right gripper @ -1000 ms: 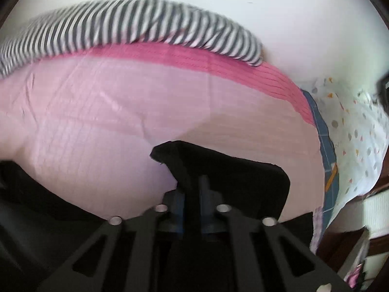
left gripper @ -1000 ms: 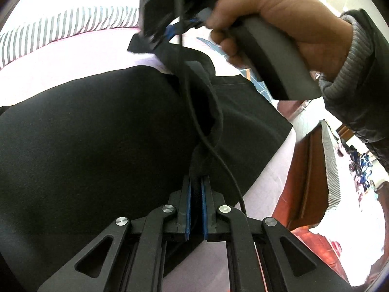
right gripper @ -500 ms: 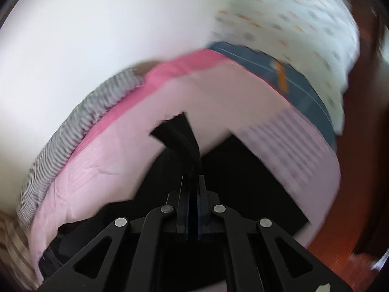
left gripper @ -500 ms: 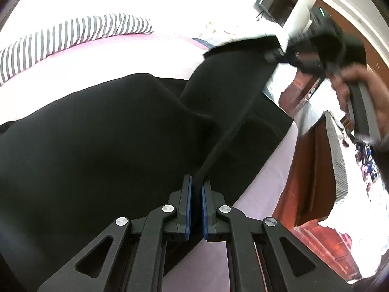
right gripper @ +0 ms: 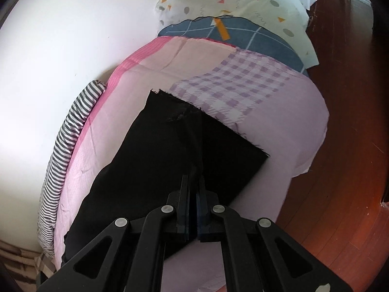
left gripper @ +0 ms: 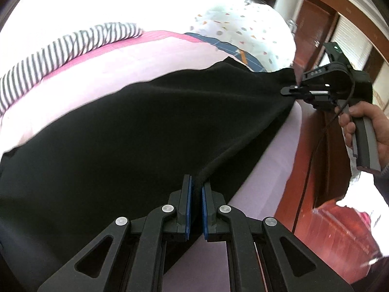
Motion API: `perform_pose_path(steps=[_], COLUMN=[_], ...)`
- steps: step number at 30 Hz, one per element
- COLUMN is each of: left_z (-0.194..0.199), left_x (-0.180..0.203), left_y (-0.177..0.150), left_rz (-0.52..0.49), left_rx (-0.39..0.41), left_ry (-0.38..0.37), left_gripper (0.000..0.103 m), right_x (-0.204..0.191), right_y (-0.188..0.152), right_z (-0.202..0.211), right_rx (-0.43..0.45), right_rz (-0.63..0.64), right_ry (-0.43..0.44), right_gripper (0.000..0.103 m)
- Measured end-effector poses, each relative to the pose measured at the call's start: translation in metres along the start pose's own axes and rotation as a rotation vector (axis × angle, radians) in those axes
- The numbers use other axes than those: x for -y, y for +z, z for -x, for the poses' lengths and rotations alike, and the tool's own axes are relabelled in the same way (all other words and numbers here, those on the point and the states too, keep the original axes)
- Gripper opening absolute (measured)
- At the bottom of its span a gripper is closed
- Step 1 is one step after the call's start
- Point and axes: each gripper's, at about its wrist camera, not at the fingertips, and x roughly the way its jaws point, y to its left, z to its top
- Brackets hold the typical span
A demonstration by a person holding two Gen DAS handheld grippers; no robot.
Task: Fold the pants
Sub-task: 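Fold the jeans over with the right gripper toward the left gripper, then open both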
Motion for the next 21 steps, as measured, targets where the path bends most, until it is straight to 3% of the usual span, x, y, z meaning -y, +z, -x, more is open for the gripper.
perform_pose_path(steps=[6,13,15,20,21], left_z=[0.000,-0.007,-0.006,0.008,0.012], left_x=[0.008,0.006,0.003,-0.002,-0.002], left_y=[-0.001,0.000,0.001,0.005,0.005], left_rz=[-0.082,-0.040,-0.019,0.050,0.054], left_rx=[-0.021,-0.051,-0.065,-0.058,-0.047], left_ry=[-0.013,-0.008,-0.015,-0.067,-0.075], left_gripper=[0.007,0.010,0.015,0.045,0.046], right_x=[0.016,0.018,0.020,0.021,0.020], right_y=[-0.006,-0.001,0.002,0.007,0.009], right_z=[-0.001,-0.001,0.004,0.023,0.030], right_rx=[-0.004,0.010,0.017,0.042,0.054], right_rz=[-0.029,-0.015,-0.006,0.015,0.023], right_ry=[0.006,-0.028,-0.044,-0.098,-0.109], right_gripper=[0.002,0.011,0.012,0.022,0.022])
